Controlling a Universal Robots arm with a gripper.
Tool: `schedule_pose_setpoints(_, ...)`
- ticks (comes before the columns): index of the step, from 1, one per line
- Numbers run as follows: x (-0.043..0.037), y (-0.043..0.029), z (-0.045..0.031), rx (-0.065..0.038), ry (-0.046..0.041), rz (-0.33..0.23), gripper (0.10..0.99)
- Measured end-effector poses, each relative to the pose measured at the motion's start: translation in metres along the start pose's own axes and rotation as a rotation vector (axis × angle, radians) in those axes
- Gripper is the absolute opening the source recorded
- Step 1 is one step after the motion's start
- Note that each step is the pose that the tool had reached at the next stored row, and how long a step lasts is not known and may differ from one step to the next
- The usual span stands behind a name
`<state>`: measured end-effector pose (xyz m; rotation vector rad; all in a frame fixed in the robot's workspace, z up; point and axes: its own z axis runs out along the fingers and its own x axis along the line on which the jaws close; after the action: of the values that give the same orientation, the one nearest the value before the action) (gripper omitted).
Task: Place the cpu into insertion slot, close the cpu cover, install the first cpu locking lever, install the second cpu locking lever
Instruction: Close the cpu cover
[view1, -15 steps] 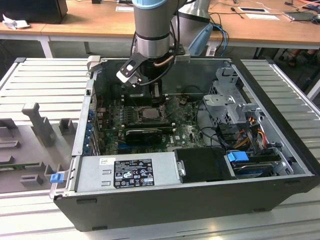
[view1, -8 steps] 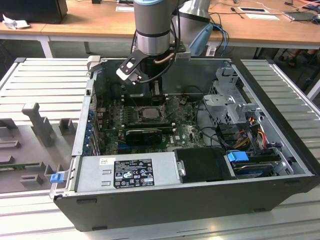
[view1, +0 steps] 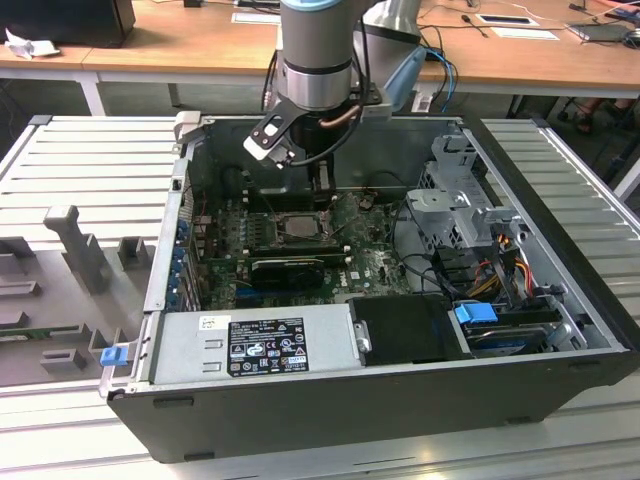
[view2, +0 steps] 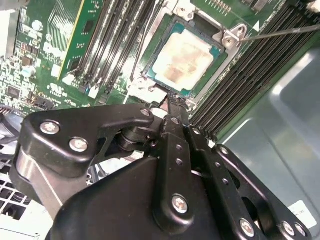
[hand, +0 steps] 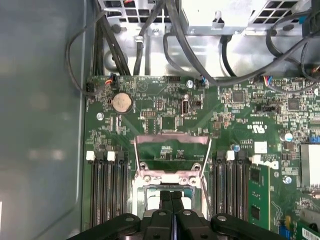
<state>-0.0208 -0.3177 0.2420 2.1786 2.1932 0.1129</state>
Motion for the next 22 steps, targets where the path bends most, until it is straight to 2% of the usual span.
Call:
schedule_pose_setpoints(3,0.0001,0.0016,-0.0001,0.0,-0.0006,0.0,0.106)
schedule_pose_setpoints(4,0.0006,0.0017,-0.0012,0.0,-0.0039,0.0,0.106)
schedule_pose_setpoints(8,0.0011,0.0025,-0.0098,0.0,-0.0069,-0.001,0.106)
schedule_pose_setpoints(11,0.0012,0.0027,-0.0121,0.0,-0.0066,-0.001,0.106)
schedule_pose_setpoints(22,0.0011,0.0077,-0.0129,0.001,-0.0069,-0.001,0.106)
